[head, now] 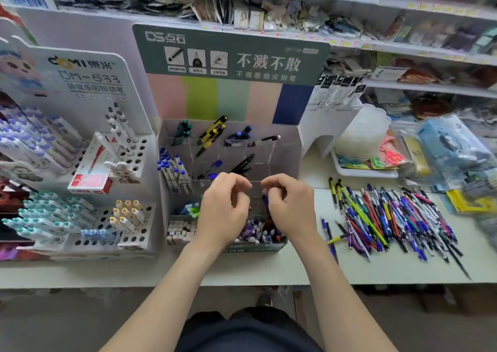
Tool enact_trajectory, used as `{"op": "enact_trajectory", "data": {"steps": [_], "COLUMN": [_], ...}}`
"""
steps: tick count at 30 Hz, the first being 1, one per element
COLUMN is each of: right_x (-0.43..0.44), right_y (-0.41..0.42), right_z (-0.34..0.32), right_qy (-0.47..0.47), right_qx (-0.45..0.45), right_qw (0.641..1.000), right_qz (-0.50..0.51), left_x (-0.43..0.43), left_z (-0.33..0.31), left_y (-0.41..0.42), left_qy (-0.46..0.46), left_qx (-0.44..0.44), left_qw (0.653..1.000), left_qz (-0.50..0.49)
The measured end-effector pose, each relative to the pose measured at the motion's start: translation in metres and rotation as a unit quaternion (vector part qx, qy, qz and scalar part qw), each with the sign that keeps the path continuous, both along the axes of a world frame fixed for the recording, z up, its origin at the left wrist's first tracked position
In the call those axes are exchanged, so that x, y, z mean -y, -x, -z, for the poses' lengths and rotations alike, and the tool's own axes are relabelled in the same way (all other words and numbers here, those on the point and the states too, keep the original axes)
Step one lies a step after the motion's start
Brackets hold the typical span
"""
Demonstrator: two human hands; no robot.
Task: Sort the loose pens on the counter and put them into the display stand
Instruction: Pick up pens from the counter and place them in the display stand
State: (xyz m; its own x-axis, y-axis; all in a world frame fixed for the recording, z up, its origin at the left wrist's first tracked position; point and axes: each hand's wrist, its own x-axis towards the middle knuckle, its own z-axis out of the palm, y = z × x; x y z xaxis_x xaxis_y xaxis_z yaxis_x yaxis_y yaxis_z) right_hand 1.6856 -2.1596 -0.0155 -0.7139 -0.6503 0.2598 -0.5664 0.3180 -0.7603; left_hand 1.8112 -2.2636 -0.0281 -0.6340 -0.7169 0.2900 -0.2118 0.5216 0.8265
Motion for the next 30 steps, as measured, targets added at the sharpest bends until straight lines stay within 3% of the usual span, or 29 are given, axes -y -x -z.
{"op": "enact_trajectory", "data": {"steps": [5,10,13,17,20,24,30], "right_x": [-0.043,-0.094,-0.127,-0.173,-0.194,-0.214,-0.237], "right_y": [0.015,0.052,0.088,0.128,0.148,0.167,0.182], "right_z": [0.021,0.058,0.085,0.124,0.155,0.176,0.2], "right_qy": [-0.055,-0.087,-0.158,-0.259,-0.292,-0.355,-0.403], "right_qx": [0.062,0.157,0.199,0.22,0.185,0.069,0.066], "right_qw": [0.995,0.971,0.948,0.921,0.924,0.916,0.905], "right_qz": [0.051,0.158,0.191,0.188,0.163,0.174,0.123], "left_x": [-0.034,-0.077,-0.105,-0.139,-0.156,-0.179,-0.206], "left_z": [0.022,0.028,0.029,0.051,0.079,0.115,0.161], "left_y": [0.022,0.055,0.09,0.136,0.166,0.194,0.222], "left_qy": [-0.059,-0.102,-0.137,-0.131,-0.106,-0.124,-0.15], "left_qx": [0.12,0.145,0.143,0.25,0.349,0.449,0.517], "left_qw": [0.982,0.971,0.966,0.945,0.919,0.878,0.842], "left_qz": [0.131,0.161,0.166,0.164,0.147,0.11,0.033]}}
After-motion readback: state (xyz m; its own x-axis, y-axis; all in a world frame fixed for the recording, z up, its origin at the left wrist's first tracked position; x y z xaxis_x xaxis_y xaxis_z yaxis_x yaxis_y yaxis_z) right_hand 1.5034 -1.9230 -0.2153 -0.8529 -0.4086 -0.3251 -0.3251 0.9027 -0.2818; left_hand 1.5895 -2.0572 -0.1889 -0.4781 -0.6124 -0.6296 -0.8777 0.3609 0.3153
